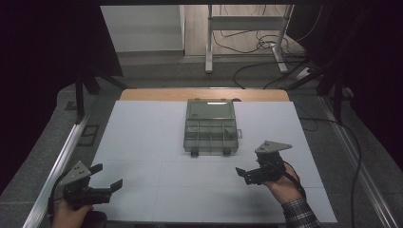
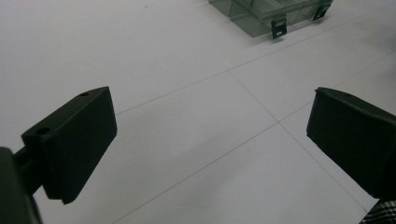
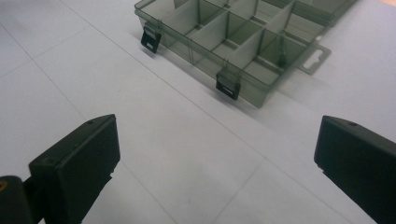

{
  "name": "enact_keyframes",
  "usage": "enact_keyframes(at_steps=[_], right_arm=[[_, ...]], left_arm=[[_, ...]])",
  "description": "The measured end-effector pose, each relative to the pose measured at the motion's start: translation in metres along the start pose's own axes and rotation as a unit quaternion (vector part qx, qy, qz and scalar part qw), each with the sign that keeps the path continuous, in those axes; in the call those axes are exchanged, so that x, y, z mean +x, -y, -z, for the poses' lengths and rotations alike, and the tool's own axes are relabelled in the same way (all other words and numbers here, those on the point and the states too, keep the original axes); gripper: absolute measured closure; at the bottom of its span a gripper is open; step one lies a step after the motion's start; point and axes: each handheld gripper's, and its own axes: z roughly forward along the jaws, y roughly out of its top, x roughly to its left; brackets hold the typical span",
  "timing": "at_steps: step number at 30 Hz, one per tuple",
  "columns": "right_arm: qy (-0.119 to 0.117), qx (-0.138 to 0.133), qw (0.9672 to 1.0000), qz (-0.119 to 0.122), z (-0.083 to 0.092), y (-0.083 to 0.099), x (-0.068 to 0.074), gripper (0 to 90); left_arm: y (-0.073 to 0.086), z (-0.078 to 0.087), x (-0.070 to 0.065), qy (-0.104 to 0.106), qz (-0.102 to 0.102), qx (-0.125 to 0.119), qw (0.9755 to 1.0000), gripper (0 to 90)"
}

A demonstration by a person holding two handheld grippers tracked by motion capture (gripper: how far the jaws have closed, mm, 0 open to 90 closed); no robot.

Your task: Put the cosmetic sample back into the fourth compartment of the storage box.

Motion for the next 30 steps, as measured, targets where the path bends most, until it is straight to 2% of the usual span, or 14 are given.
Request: enact_keyframes(at_steps=[10, 23, 30], right_arm=[[0.020, 0.010, 0.9997, -0.013, 0.019, 0.019, -0.004, 0.3], [0.045, -0.011, 0.9986, -0.027, 0.048, 0.042, -0.004, 0.8], [0.059, -0.002, 0.9974, -0.041, 0.059, 0.057, -0.005, 0.7]], left_arm=[[0.000, 0.000, 0.000, -0.001, 0.000, 0.000, 1.0000, 1.8], [0.000, 0.000, 0.000, -0.001, 0.002, 0.000, 1.0000, 1.8], [0.000, 0.000, 0.000, -0.001, 0.002, 0.001, 1.0000, 1.8]])
